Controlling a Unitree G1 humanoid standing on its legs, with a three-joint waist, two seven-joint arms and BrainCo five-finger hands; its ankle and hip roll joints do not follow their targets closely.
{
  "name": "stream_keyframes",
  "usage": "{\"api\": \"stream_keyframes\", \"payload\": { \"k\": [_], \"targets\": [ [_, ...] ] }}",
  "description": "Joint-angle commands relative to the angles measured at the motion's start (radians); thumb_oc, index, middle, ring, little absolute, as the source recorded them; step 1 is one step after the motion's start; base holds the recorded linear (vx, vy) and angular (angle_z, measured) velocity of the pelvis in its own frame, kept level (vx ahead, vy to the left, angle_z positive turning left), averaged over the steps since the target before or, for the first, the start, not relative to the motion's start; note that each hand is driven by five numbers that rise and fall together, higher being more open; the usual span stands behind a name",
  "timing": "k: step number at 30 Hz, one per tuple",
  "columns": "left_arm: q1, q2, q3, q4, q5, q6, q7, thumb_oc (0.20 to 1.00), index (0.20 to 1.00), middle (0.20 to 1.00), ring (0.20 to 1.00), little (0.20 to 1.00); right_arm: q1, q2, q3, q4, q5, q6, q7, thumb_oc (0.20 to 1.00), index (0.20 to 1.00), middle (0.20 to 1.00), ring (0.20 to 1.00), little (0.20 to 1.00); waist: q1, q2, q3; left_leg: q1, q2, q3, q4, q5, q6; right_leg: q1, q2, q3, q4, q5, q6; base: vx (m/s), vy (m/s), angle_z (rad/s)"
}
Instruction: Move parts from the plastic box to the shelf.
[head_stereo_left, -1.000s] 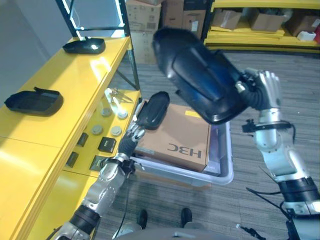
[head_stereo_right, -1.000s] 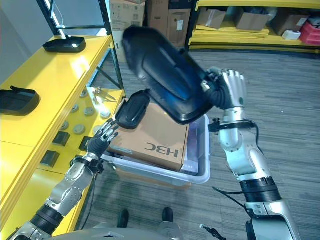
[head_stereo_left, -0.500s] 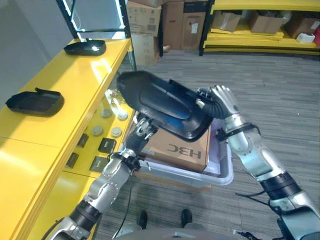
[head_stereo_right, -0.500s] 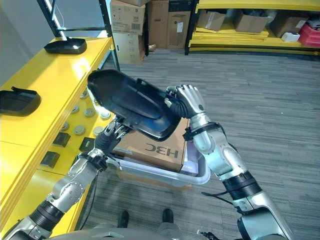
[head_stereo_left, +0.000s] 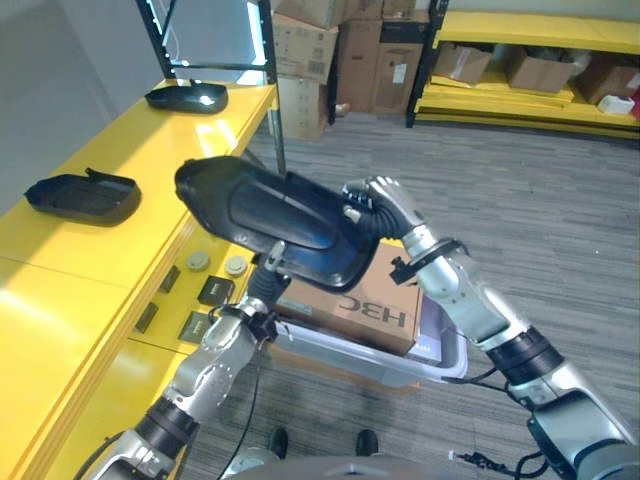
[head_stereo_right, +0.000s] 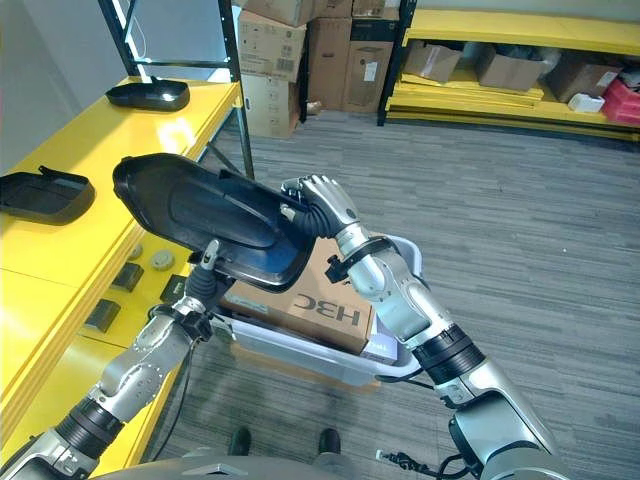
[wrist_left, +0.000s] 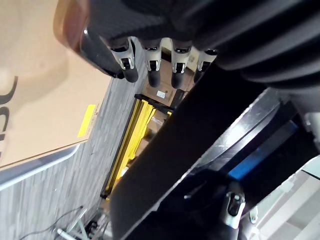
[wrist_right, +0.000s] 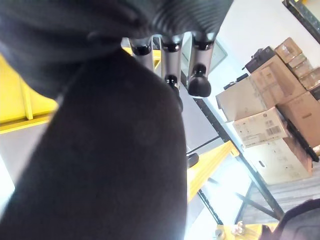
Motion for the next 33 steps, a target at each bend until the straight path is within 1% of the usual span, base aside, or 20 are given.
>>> {"api": "stream_keyframes", "payload": {
  "k": [1, 2, 3, 8, 10, 12, 14, 19, 23, 24, 25, 26, 27, 28, 29, 31, 32, 33],
  "targets": [
    [-0.116, -0.068, 0.035, 0.076, 0.043, -0.094, 0.064, 0.561, 0.561, 0.561, 0.561, 0.561, 0.005, 0.044, 0.053, -0.114, 0.114, -0.102, 0.053, 0.2, 0.2, 0.2, 0.2, 0.2, 0.003, -0.011, -0.063, -0.029, 0.037, -0.033, -0.01, -0.033, -0.026, 0.093, -0.059, -0.021, 0.005, -0.137, 0.062, 0.0, 0.0, 0.0],
    [-0.12, -0.082, 0.051, 0.09, 0.041, -0.105, 0.079, 0.275, 0.275, 0.275, 0.275, 0.275, 0.023, 0.055, 0.061, -0.123, 0.128, -0.105, 0.061, 0.2, 0.2, 0.2, 0.2, 0.2, 0.0, -0.011, -0.062, -0.031, 0.037, -0.032, -0.01, -0.032, -0.027, 0.092, -0.058, -0.021, 0.005, -0.137, 0.061, 0.0, 0.0, 0.0],
    [-0.125, -0.094, 0.081, 0.094, 0.061, -0.121, 0.108, 0.2, 0.2, 0.2, 0.2, 0.2, 0.053, 0.075, 0.076, -0.138, 0.155, -0.112, 0.074, 0.2, 0.2, 0.2, 0.2, 0.2, -0.003, -0.012, -0.059, -0.032, 0.037, -0.032, -0.01, -0.031, -0.027, 0.089, -0.058, -0.019, 0.005, -0.137, 0.06, 0.0, 0.0, 0.0],
    [-0.134, -0.098, 0.109, 0.105, 0.126, -0.132, 0.126, 0.2, 0.2, 0.2, 0.2, 0.2, 0.076, 0.103, 0.116, -0.147, 0.197, -0.119, 0.104, 0.2, 0.2, 0.2, 0.2, 0.2, -0.01, -0.01, -0.053, -0.033, 0.038, -0.029, -0.01, -0.031, -0.028, 0.085, -0.058, -0.014, 0.006, -0.136, 0.06, 0.0, 0.001, -0.01],
    [-0.142, -0.118, 0.117, 0.116, 0.099, -0.149, 0.145, 0.2, 0.2, 0.2, 0.2, 0.2, 0.079, 0.149, 0.153, -0.123, 0.262, -0.111, 0.117, 0.2, 0.2, 0.2, 0.2, 0.2, -0.011, -0.009, -0.051, -0.034, 0.038, -0.025, -0.01, -0.03, -0.028, 0.083, -0.058, -0.01, 0.006, -0.134, 0.06, -0.02, 0.006, -0.06],
    [-0.143, -0.124, 0.116, 0.116, 0.102, -0.153, 0.146, 0.2, 0.2, 0.2, 0.2, 0.2, 0.072, 0.161, 0.173, -0.12, 0.272, -0.115, 0.125, 0.2, 0.2, 0.2, 0.2, 0.2, -0.012, -0.009, -0.049, -0.034, 0.039, -0.023, -0.01, -0.029, -0.028, 0.082, -0.059, -0.009, 0.007, -0.133, 0.06, -0.01, -0.002, -0.11],
    [-0.145, -0.146, 0.106, 0.121, 0.099, -0.17, 0.148, 0.2, 0.2, 0.2, 0.2, 0.2, 0.065, 0.189, 0.217, -0.114, 0.311, -0.119, 0.145, 0.2, 0.2, 0.2, 0.2, 0.2, -0.01, -0.011, -0.048, -0.039, 0.038, -0.023, -0.01, -0.026, -0.029, 0.079, -0.06, -0.009, 0.008, -0.134, 0.059, -0.02, -0.003, -0.11],
    [-0.154, -0.139, 0.099, 0.134, 0.162, -0.168, 0.148, 0.2, 0.2, 0.2, 0.2, 0.2, 0.056, 0.199, 0.248, -0.13, 0.338, -0.122, 0.164, 0.2, 0.2, 0.2, 0.2, 0.2, -0.009, -0.013, -0.049, -0.043, 0.038, -0.024, -0.01, -0.024, -0.032, 0.077, -0.059, -0.014, 0.009, -0.135, 0.059, 0.0, 0.0, 0.0],
    [-0.153, -0.138, 0.111, 0.134, 0.198, -0.185, 0.164, 0.2, 0.2, 0.2, 0.2, 0.2, 0.033, 0.21, 0.274, -0.124, 0.374, -0.123, 0.182, 0.2, 0.2, 0.2, 0.2, 0.2, -0.002, -0.015, -0.047, -0.046, 0.037, -0.026, -0.01, -0.022, -0.033, 0.079, -0.06, -0.017, 0.008, -0.133, 0.057, 0.0, 0.0, 0.0],
    [-0.151, -0.14, 0.115, 0.137, 0.203, -0.188, 0.166, 0.2, 0.2, 0.2, 0.2, 0.2, 0.024, 0.211, 0.278, -0.125, 0.382, -0.123, 0.187, 1.0, 1.0, 1.0, 1.0, 1.0, 0.0, -0.016, -0.047, -0.046, 0.037, -0.026, -0.01, -0.022, -0.033, 0.079, -0.059, -0.017, 0.007, -0.133, 0.057, 0.0, 0.0, 0.0],
    [-0.151, -0.133, 0.127, 0.137, 0.24, -0.192, 0.181, 0.2, 0.2, 0.2, 0.2, 0.2, 0.028, 0.209, 0.266, -0.13, 0.409, -0.125, 0.179, 1.0, 1.0, 1.0, 1.0, 1.0, 0.002, -0.018, -0.047, -0.041, 0.039, -0.024, -0.01, -0.029, -0.035, 0.085, -0.057, -0.017, 0.006, -0.139, 0.056, 0.0, 0.0, 0.0],
    [-0.151, -0.133, 0.127, 0.137, 0.241, -0.192, 0.182, 0.2, 0.2, 0.2, 0.2, 0.2, 0.028, 0.209, 0.265, -0.131, 0.41, -0.125, 0.18, 1.0, 1.0, 1.0, 1.0, 1.0, 0.001, -0.018, -0.046, -0.046, 0.037, -0.026, -0.01, -0.021, -0.034, 0.08, -0.058, -0.017, 0.007, -0.133, 0.057, 0.0, 0.0, 0.0],
    [-0.149, -0.126, 0.135, 0.133, 0.275, -0.194, 0.193, 0.2, 0.2, 0.2, 0.2, 0.2, 0.036, 0.209, 0.255, -0.132, 0.434, -0.127, 0.178, 1.0, 1.0, 1.0, 1.0, 1.0, 0.002, -0.019, -0.047, -0.041, 0.039, -0.024, -0.01, -0.029, -0.035, 0.084, -0.057, -0.018, 0.005, -0.139, 0.056, 0.0, 0.0, 0.0],
    [-0.143, -0.107, 0.155, 0.123, 0.362, -0.191, 0.215, 0.2, 0.2, 0.2, 0.2, 0.2, 0.063, 0.204, 0.221, -0.14, 0.466, -0.131, 0.17, 1.0, 1.0, 1.0, 1.0, 1.0, 0.002, -0.021, -0.048, -0.04, 0.04, -0.023, -0.01, -0.03, -0.036, 0.085, -0.056, -0.019, 0.005, -0.139, 0.057, 0.0, 0.0, 0.0],
    [-0.142, -0.107, 0.154, 0.122, 0.363, -0.19, 0.216, 0.2, 0.2, 0.2, 0.2, 0.2, 0.064, 0.204, 0.22, -0.141, 0.466, -0.13, 0.17, 1.0, 1.0, 1.0, 1.0, 1.0, 0.002, -0.021, -0.048, -0.039, 0.04, -0.023, -0.01, -0.03, -0.036, 0.085, -0.056, -0.019, 0.005, -0.139, 0.057, 0.0, 0.0, 0.0],
    [-0.137, -0.073, 0.186, 0.11, 0.505, -0.19, 0.254, 0.2, 0.2, 0.2, 0.2, 0.2, 0.112, 0.197, 0.166, -0.138, 0.501, -0.136, 0.153, 1.0, 1.0, 1.0, 1.0, 1.0, 0.0, -0.023, -0.048, -0.039, 0.042, -0.022, -0.01, -0.03, -0.036, 0.085, -0.056, -0.018, 0.005, -0.139, 0.057, 0.0, 0.0, 0.0],
    [-0.132, -0.055, 0.204, 0.099, 0.593, -0.185, 0.283, 0.2, 0.2, 0.2, 0.2, 0.2, 0.139, 0.194, 0.137, -0.136, 0.512, -0.14, 0.14, 1.0, 1.0, 1.0, 1.0, 1.0, -0.001, -0.025, -0.051, -0.04, 0.042, -0.021, -0.01, -0.03, -0.036, 0.084, -0.056, -0.019, 0.005, -0.139, 0.057, -0.01, 0.003, 0.04],
    [-0.121, 0.018, 0.245, 0.056, 0.907, -0.161, 0.354, 0.2, 0.2, 0.2, 0.2, 0.2, 0.203, 0.192, 0.067, -0.114, 0.539, -0.16, 0.113, 1.0, 1.0, 1.0, 1.0, 1.0, -0.003, -0.03, -0.048, -0.039, 0.043, -0.017, -0.01, -0.027, -0.038, 0.084, -0.056, -0.017, 0.007, -0.136, 0.058, 0.02, -0.004, 0.04]
  ]
}}
